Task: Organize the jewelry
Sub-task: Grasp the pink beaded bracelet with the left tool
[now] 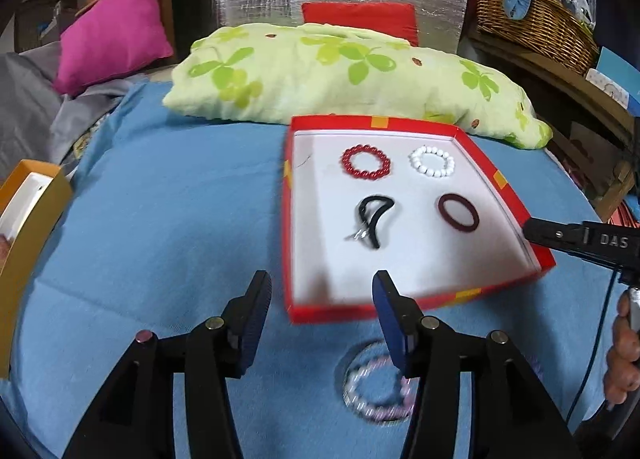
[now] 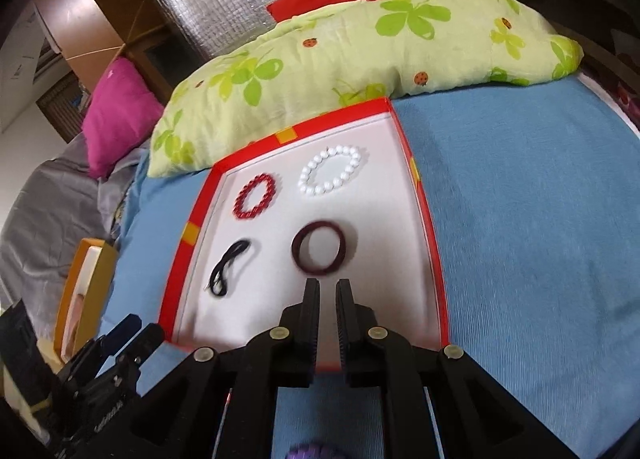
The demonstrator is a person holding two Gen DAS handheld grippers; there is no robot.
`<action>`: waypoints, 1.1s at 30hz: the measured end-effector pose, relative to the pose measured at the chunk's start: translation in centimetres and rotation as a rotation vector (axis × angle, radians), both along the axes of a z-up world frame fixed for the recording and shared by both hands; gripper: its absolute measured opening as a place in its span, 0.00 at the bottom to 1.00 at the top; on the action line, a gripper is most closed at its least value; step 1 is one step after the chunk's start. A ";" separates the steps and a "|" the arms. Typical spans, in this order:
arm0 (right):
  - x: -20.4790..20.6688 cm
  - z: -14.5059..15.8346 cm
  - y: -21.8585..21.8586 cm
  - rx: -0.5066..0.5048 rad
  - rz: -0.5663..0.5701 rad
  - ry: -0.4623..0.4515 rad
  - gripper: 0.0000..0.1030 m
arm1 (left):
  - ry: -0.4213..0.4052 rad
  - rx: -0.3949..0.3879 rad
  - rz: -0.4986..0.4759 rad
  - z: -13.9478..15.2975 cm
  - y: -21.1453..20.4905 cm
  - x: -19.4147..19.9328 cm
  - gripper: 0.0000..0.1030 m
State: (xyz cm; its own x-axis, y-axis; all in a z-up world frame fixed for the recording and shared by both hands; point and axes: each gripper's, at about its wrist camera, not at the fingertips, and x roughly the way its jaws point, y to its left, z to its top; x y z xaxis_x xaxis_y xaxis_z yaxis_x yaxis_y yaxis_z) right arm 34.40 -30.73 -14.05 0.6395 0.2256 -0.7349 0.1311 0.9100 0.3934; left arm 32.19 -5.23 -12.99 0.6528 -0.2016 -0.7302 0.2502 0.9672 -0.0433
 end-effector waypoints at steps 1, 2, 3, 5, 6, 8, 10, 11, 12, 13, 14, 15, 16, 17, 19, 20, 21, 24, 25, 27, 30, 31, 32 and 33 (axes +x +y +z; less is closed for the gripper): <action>-0.3 0.0 0.1 0.005 0.006 0.004 0.14 | 0.005 0.002 0.003 -0.1 0.3 -0.4 0.52; -0.9 -0.1 0.2 0.009 0.014 0.012 0.20 | 0.009 0.002 0.002 -0.1 0.4 -0.8 0.52; -1.2 -0.1 0.2 0.008 0.017 0.015 0.24 | 0.012 0.004 0.000 -0.2 0.6 -1.2 0.52; -2.2 -0.1 0.5 -0.003 0.023 0.014 0.30 | 0.010 0.011 -0.004 -0.1 0.9 -2.1 0.52; -2.6 -0.1 0.5 -0.008 0.028 0.012 0.30 | 0.007 0.014 -0.003 -0.1 1.1 -2.5 0.52; -3.6 0.0 0.8 -0.017 0.040 0.012 0.30 | 0.003 0.020 0.005 0.0 1.7 -3.4 0.52; -4.5 0.0 0.8 -0.015 0.041 0.014 0.30 | 0.007 0.017 0.015 -0.1 2.3 -4.2 0.52; -5.2 -0.1 0.9 -0.009 0.045 0.018 0.30 | 0.014 0.011 0.019 -0.2 2.7 -4.7 0.53; -5.7 -0.1 1.0 -0.005 0.049 0.020 0.30 | 0.019 0.006 0.019 -0.3 2.9 -5.1 0.53; -6.1 -0.2 1.1 -0.005 0.054 0.023 0.30 | 0.025 0.002 0.019 -0.4 3.1 -5.6 0.53; -6.8 -0.2 1.3 -0.009 0.062 0.027 0.30 | 0.031 -0.001 0.016 -0.6 3.3 -6.2 0.53; -7.2 -0.3 1.4 -0.012 0.068 0.031 0.30 | 0.033 -0.001 0.009 -0.7 3.4 -6.7 0.53; -7.8 -0.5 1.5 -0.014 0.076 0.039 0.30 | 0.033 0.002 0.003 -0.8 3.4 -7.0 0.53; -8.1 -0.7 1.6 -0.014 0.080 0.044 0.30 | 0.031 0.007 -0.007 -0.9 3.3 -7.6 0.53; -9.0 -1.1 1.7 -0.013 0.096 0.062 0.30 | 0.029 0.017 -0.024 -1.0 3.1 -8.1 0.53; -9.4 -1.3 1.7 -0.014 0.102 0.068 0.30 | 0.030 0.024 -0.034 -1.2 2.9 -8.4 0.53; -9.7 -1.6 1.7 -0.014 0.106 0.075 0.30 | 0.032 0.028 -0.041 -1.3 2.7 -8.5 0.53; -10.3 -2.2 1.7 -0.028 0.121 0.094 0.30 | 0.038 0.040 -0.061 -1.6 2.2 -8.5 0.53; -10.4 -2.4 1.7 -0.035 0.123 0.100 0.30 | 0.040 0.041 -0.062 -1.6 2.1 -8.5 0.53; -10.5 -2.7 1.5 -0.042 0.125 0.109 0.30 | 0.044 0.034 -0.066 -1.7 1.8 -8.2 0.53; -10.5 -3.0 1.2 -0.037 0.123 0.123 0.30 | 0.045 0.022 -0.085 -1.7 1.2 -8.1 0.53; -10.4 -3.1 1.0 -0.031 0.122 0.128 0.30 | 0.046 0.020 -0.094 -1.7 0.9 -8.0 0.53; -10.4 -3.1 1.0 -0.028 0.122 0.130 0.30 | 0.048 0.021 -0.103 -1.8 0.5 -8.0 0.53; -10.3 -3.2 1.0 -0.022 0.122 0.133 0.30 | 0.050 0.023 -0.114 -1.9 0.1 -8.0 0.53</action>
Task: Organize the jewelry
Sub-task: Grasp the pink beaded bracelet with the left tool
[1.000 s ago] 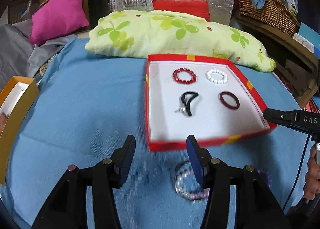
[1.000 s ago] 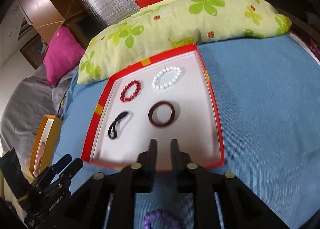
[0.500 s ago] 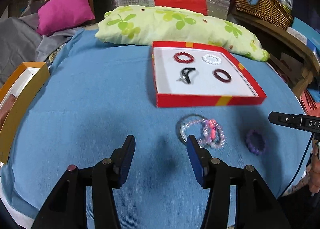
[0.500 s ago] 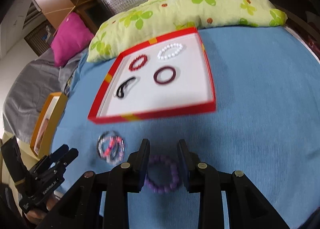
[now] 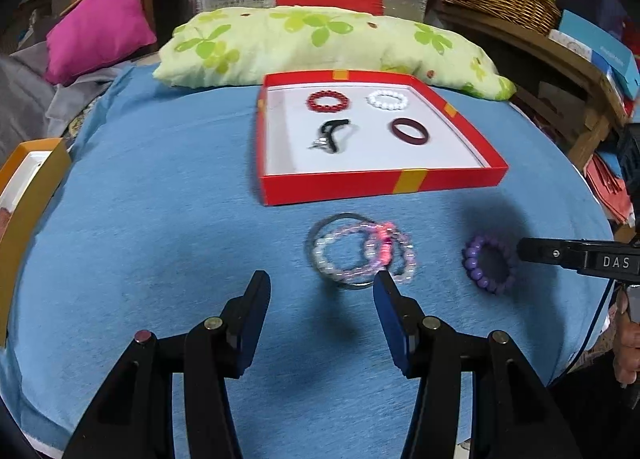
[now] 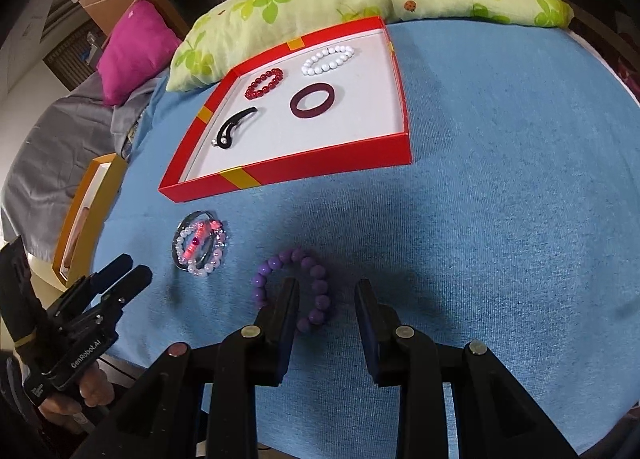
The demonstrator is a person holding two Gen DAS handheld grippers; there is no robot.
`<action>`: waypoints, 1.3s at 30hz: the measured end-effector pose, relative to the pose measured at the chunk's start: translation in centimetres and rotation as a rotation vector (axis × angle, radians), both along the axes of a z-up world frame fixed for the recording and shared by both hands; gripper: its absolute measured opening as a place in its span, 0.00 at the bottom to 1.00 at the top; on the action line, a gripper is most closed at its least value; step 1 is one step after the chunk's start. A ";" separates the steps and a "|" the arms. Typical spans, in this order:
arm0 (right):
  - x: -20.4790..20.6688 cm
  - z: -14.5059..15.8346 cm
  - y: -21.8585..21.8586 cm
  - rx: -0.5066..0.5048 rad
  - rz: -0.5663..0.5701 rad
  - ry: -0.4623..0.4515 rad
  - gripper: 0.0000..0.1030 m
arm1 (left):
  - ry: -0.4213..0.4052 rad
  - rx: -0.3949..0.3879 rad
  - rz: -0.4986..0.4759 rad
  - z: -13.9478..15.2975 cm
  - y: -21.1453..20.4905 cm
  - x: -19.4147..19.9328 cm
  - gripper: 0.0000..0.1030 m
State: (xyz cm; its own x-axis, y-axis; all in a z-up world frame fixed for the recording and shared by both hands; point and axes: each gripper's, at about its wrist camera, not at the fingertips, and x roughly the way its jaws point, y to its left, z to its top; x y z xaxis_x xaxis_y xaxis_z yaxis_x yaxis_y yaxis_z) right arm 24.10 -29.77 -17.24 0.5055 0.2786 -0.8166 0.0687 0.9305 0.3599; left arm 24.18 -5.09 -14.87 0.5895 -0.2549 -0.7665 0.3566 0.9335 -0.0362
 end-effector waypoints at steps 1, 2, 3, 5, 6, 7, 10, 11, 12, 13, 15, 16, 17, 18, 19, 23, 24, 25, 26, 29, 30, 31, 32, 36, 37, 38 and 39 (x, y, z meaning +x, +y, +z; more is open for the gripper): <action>0.1 0.0 0.0 0.003 0.002 0.003 0.30 | 0.003 0.000 -0.011 -0.1 -0.4 0.0 0.53; 0.1 0.0 0.1 0.005 0.007 0.005 0.30 | 0.007 -0.002 -0.019 -0.2 -0.6 0.0 0.53; 0.2 -0.1 0.2 0.004 0.011 0.008 0.30 | 0.011 -0.006 -0.026 -0.2 -0.8 0.0 0.53; 0.3 -0.1 0.5 0.000 0.018 0.011 0.30 | 0.020 -0.016 -0.040 -0.4 -1.3 0.2 0.53; 0.3 -0.2 0.5 -0.001 0.022 0.014 0.30 | 0.026 -0.022 -0.046 -0.5 -1.5 0.3 0.53; 0.3 -0.2 0.6 -0.001 0.025 0.015 0.30 | 0.031 -0.027 -0.050 -0.5 -1.7 0.4 0.53; 0.2 -0.3 0.5 -0.001 0.026 0.017 0.30 | 0.040 -0.027 -0.053 -0.9 -2.2 0.9 0.53; 0.2 -0.3 0.4 0.001 0.024 0.020 0.30 | 0.044 -0.029 -0.053 -1.0 -2.3 1.0 0.53; 0.2 -0.3 0.3 0.005 0.022 0.021 0.30 | 0.050 -0.032 -0.052 -1.2 -2.5 1.3 0.53; 0.2 -0.4 0.2 0.007 0.019 0.022 0.30 | 0.055 -0.035 -0.050 -1.3 -2.6 1.5 0.53; 0.1 -0.4 -0.1 0.011 0.014 0.023 0.30 | 0.062 -0.034 -0.054 -1.6 -2.9 1.7 0.53; 0.0 -0.4 -0.1 0.012 0.014 0.023 0.30 | 0.065 -0.034 -0.056 -1.7 -3.1 1.8 0.53; 0.0 -0.4 -0.2 0.012 0.013 0.022 0.30 | 0.067 -0.034 -0.057 -1.8 -3.2 2.0 0.52; 0.0 -0.4 -0.2 0.012 0.011 0.022 0.30 | 0.069 -0.034 -0.060 -1.9 -3.4 2.1 0.51; 0.0 -0.4 -0.3 0.014 0.010 0.022 0.30 | 0.072 -0.034 -0.064 -2.0 -3.5 2.1 0.46; 0.2 -0.5 -0.1 0.019 0.013 0.024 0.30 | 0.097 -0.049 -0.082 -2.4 -3.7 2.5 0.17; 0.3 -0.5 0.1 0.015 0.016 0.027 0.30 | 0.101 -0.055 -0.086 -2.4 -3.6 2.5 0.17; 0.3 -0.6 0.2 0.013 0.019 0.028 0.30 | 0.105 -0.066 -0.093 -2.3 -3.5 2.4 0.14; 0.4 -0.7 0.4 0.009 0.022 0.032 0.30 | 0.106 -0.078 -0.100 -2.1 -3.4 2.4 0.08; 0.7 -1.0 0.9 -0.013 0.025 0.039 0.30 | 0.100 -0.106 -0.117 -1.5 -2.9 2.1 0.07; 0.8 -1.1 1.2 -0.028 0.026 0.036 0.30 | 0.096 -0.111 -0.120 -1.3 -2.7 1.9 0.07; 0.8 -1.1 1.3 -0.036 0.027 0.033 0.30 | 0.094 -0.121 -0.124 -1.1 -2.5 1.8 0.07; 0.8 -1.1 1.6 -0.050 0.027 0.027 0.31 | 0.092 -0.129 -0.127 -0.9 -2.3 1.7 0.07; 0.8 -1.2 3.0 -0.136 0.046 -0.007 0.28 | 0.077 -0.145 -0.119 -0.3 -1.3 1.6 0.07; 0.8 -1.2 3.2 -0.159 0.051 -0.014 0.25 | 0.075 -0.156 -0.114 -0.1 -1.0 1.6 0.07; 0.7 -1.2 3.8 -0.211 0.061 -0.029 0.14 | 0.073 -0.171 -0.107 0.1 -0.5 1.7 0.07; 0.7 -1.2 4.1 -0.236 0.070 -0.033 0.11 | 0.069 -0.182 -0.101 0.3 -0.2 1.8 0.07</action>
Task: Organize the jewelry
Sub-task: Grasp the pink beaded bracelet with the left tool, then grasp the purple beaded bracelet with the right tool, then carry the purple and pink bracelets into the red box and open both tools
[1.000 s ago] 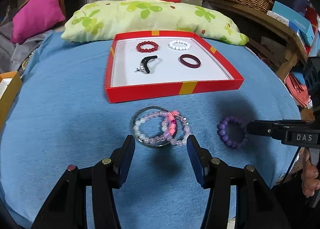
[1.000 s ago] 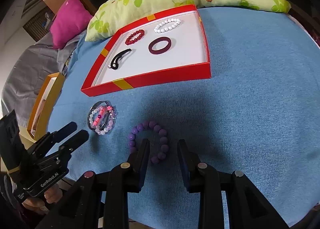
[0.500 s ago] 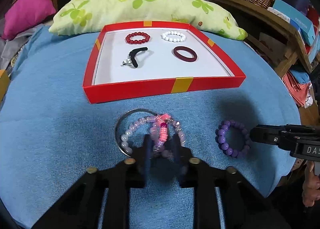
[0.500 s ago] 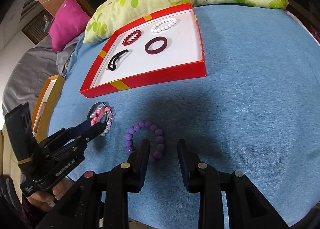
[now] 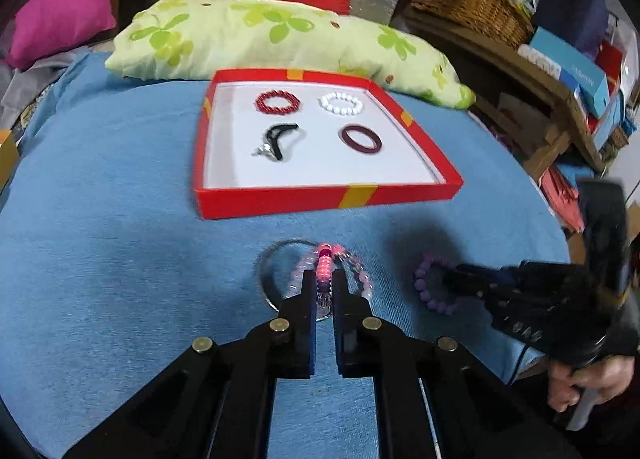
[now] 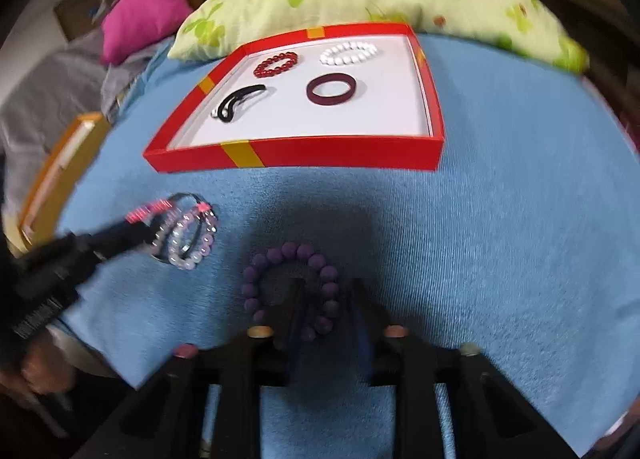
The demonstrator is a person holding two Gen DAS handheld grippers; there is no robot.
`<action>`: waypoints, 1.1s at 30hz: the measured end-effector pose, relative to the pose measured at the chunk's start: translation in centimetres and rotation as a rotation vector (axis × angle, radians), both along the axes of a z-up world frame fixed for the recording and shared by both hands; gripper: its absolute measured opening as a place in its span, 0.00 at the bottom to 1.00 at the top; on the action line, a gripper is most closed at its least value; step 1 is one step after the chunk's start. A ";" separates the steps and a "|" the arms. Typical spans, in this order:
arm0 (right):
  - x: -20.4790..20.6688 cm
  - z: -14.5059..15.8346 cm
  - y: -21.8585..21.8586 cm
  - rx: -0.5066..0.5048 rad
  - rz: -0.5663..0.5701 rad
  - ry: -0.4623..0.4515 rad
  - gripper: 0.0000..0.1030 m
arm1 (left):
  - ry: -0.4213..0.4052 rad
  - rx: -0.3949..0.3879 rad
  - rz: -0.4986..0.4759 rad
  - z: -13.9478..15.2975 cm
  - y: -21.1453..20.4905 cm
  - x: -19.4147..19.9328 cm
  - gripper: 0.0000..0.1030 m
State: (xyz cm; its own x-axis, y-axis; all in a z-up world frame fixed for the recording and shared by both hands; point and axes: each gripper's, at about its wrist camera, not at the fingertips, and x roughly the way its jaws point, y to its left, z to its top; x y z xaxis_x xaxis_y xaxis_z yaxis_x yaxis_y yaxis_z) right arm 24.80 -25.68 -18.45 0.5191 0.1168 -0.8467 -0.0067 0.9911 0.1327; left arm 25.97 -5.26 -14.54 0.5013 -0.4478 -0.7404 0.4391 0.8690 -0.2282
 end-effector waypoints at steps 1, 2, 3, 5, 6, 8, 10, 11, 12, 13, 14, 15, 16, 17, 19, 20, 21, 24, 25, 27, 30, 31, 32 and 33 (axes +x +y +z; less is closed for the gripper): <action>-0.1 -0.1 0.3 -0.034 0.011 -0.007 0.11 | -0.006 -0.011 0.011 0.3 0.5 0.1 0.07; -0.2 0.0 0.6 -0.056 0.017 -0.018 0.10 | -0.011 -0.017 0.020 0.5 0.8 0.1 0.07; -0.3 0.1 0.7 -0.067 0.019 -0.030 0.10 | -0.014 -0.022 0.029 0.7 1.1 0.2 0.07; -0.4 0.4 0.3 -0.061 0.011 -0.048 0.10 | -0.019 -0.030 0.054 0.9 1.9 0.5 0.07; -0.4 0.6 0.1 -0.053 0.004 -0.056 0.10 | -0.022 -0.029 0.064 0.9 2.1 0.5 0.07; -0.6 1.2 -0.6 -0.031 -0.016 -0.079 0.10 | -0.026 -0.025 0.086 1.0 2.5 0.7 0.07; -0.6 1.9 -1.4 0.010 -0.029 -0.099 0.10 | -0.031 -0.025 0.095 1.1 2.6 0.7 0.07; -0.7 2.2 -1.8 0.030 -0.035 -0.108 0.10 | -0.034 -0.024 0.097 1.2 2.7 0.7 0.07; -0.8 2.6 -2.1 0.050 -0.039 -0.119 0.10 | -0.037 -0.025 0.097 1.2 2.7 0.7 0.07; -0.9 2.9 -2.5 0.070 -0.044 -0.130 0.10 | -0.040 -0.024 0.097 1.3 2.7 0.7 0.07; -0.9 3.1 -2.6 0.087 -0.046 -0.137 0.10 | -0.045 -0.023 0.097 1.4 2.7 0.7 0.07; -0.9 3.2 -2.7 0.100 -0.046 -0.140 0.10 | -0.047 -0.021 0.098 1.4 2.7 0.7 0.07; -0.9 3.4 -2.8 0.110 -0.047 -0.142 0.10 | -0.047 -0.020 0.100 1.4 2.7 0.7 0.07; -0.9 3.4 -2.9 0.118 -0.051 -0.140 0.10 | -0.046 -0.020 0.101 1.4 2.8 0.7 0.07; -0.9 3.2 -2.9 0.114 -0.056 -0.131 0.10 | -0.044 -0.015 0.105 1.3 2.8 0.8 0.07; -0.7 3.1 -2.9 0.114 -0.058 -0.125 0.10 | -0.042 -0.014 0.105 1.3 2.8 0.8 0.07; -0.7 3.0 -3.0 0.122 -0.063 -0.119 0.10 | -0.042 -0.013 0.107 1.3 2.8 0.8 0.07; -0.9 3.2 -3.4 0.138 -0.071 -0.133 0.10 | -0.048 -0.013 0.114 1.5 3.0 0.8 0.07; -0.9 3.4 -3.4 0.142 -0.072 -0.143 0.10 | -0.048 -0.014 0.117 1.5 3.1 0.8 0.07; -1.1 3.9 -3.8 0.159 -0.078 -0.163 0.10 | -0.050 -0.016 0.120 1.6 3.1 0.7 0.07; -1.2 4.3 -4.2 0.188 -0.091 -0.176 0.10 | -0.067 -0.019 0.121 2.0 3.0 0.6 0.07; -1.1 4.4 -4.3 0.197 -0.095 -0.180 0.10 | -0.073 -0.020 0.120 2.2 2.9 0.6 0.07; -1.1 4.5 -4.4 0.207 -0.096 -0.184 0.10 | -0.079 -0.019 0.119 2.3 2.8 0.5 0.07; -1.1 4.7 -4.5 0.216 -0.098 -0.191 0.10 | -0.084 -0.017 0.118 2.4 2.7 0.5 0.07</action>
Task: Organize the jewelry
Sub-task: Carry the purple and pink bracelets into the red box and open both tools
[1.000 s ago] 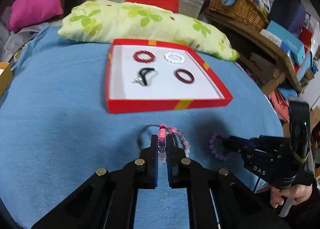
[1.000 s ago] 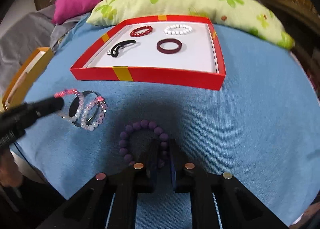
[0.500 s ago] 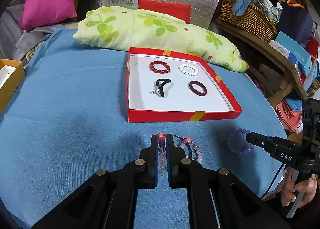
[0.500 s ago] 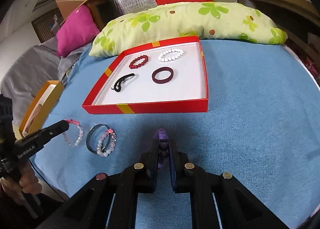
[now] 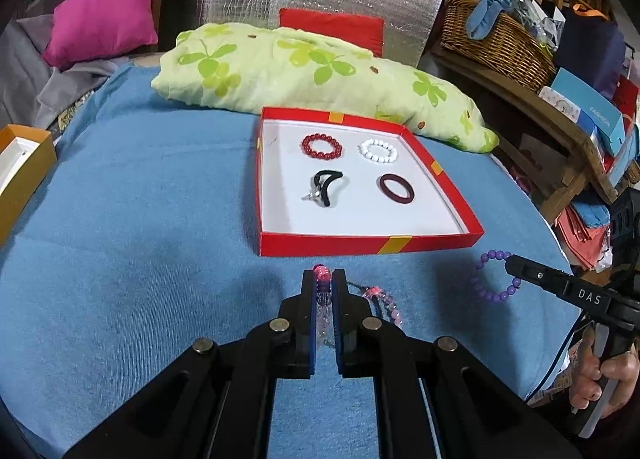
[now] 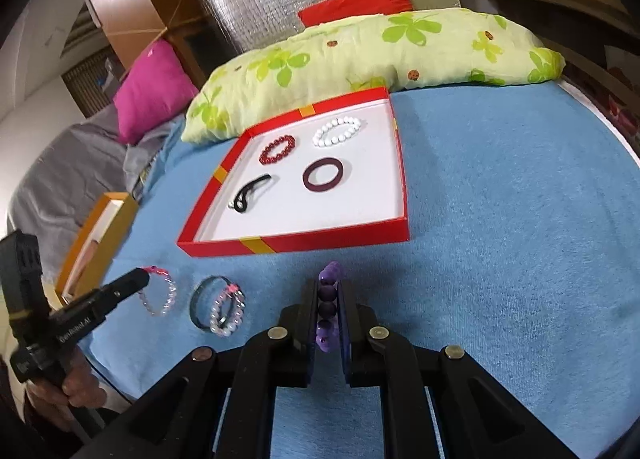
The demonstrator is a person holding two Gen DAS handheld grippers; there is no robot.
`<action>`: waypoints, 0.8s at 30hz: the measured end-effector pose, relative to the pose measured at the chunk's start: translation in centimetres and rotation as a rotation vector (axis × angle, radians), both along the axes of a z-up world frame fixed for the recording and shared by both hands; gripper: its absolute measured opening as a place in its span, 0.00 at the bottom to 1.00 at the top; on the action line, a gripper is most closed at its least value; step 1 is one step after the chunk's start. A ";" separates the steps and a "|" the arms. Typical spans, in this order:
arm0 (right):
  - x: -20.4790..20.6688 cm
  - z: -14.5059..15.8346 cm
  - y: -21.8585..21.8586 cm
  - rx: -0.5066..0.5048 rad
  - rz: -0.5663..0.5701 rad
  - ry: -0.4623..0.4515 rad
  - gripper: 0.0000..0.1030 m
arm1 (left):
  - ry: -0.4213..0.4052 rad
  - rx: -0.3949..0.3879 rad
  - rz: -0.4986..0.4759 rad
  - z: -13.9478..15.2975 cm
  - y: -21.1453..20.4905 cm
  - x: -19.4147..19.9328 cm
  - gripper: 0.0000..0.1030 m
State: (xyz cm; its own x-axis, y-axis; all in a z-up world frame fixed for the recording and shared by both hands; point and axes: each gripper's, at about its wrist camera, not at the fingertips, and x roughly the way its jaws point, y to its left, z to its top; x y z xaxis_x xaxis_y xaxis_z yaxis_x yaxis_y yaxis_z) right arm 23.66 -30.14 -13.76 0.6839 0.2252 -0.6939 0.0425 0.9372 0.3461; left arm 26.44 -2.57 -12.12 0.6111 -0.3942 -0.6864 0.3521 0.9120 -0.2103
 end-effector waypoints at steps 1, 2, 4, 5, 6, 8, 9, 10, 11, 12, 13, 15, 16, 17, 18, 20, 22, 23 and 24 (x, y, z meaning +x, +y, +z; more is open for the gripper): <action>0.0 0.2 0.0 0.004 -0.003 -0.009 0.10 | -0.006 0.005 0.001 0.1 -0.2 0.0 0.07; -0.1 0.3 0.0 0.006 -0.003 -0.015 0.10 | -0.009 0.008 0.002 0.1 -0.3 0.0 0.07; -0.1 0.6 0.1 0.011 0.002 -0.025 0.10 | -0.014 0.015 0.006 0.2 -0.6 0.0 0.07; -0.1 0.6 0.1 0.013 0.004 -0.027 0.10 | -0.016 0.019 0.008 0.2 -0.7 0.1 0.07; -0.1 0.7 0.2 0.016 0.006 -0.029 0.10 | -0.019 0.024 0.012 0.3 -0.8 0.1 0.07; 0.0 0.7 0.2 0.021 0.010 -0.029 0.10 | -0.029 0.045 0.022 0.4 -1.0 0.1 0.07; 0.0 0.7 0.3 0.023 0.012 -0.029 0.10 | -0.036 0.055 0.028 0.4 -1.1 0.1 0.07; 0.1 0.8 0.3 0.022 0.012 -0.031 0.10 | -0.040 0.060 0.032 0.5 -1.1 0.1 0.07; 0.1 0.8 0.3 0.023 0.012 -0.032 0.10 | -0.042 0.061 0.035 0.5 -1.2 0.1 0.07; 0.1 0.9 0.3 0.028 0.012 -0.035 0.10 | -0.044 0.061 0.039 0.6 -1.2 0.1 0.07; 0.1 1.0 0.4 0.030 0.013 -0.038 0.10 | -0.049 0.066 0.044 0.7 -1.3 0.2 0.07; 0.2 1.2 0.5 0.031 0.015 -0.044 0.10 | -0.057 0.077 0.051 0.8 -1.5 0.2 0.07; 0.2 1.3 0.5 0.032 0.017 -0.047 0.10 | -0.062 0.085 0.055 0.8 -1.6 0.2 0.07; 0.3 1.4 0.6 0.034 0.018 -0.051 0.10 | -0.067 0.091 0.059 0.9 -1.7 0.2 0.07; 0.4 1.5 0.7 0.035 0.019 -0.056 0.10 | -0.071 0.097 0.061 0.9 -1.8 0.2 0.07; 0.7 1.7 0.9 0.040 0.023 -0.062 0.10 | -0.078 0.108 0.069 0.9 -2.0 0.3 0.07; 0.9 1.9 1.2 0.044 0.026 -0.064 0.10 | -0.085 0.117 0.073 1.0 -2.2 0.4 0.07; 1.1 1.9 1.2 0.046 0.028 -0.065 0.10 | -0.089 0.121 0.074 1.0 -2.3 0.4 0.07; 1.3 2.0 1.4 0.049 0.031 -0.065 0.10 | -0.091 0.123 0.074 1.1 -2.4 0.4 0.07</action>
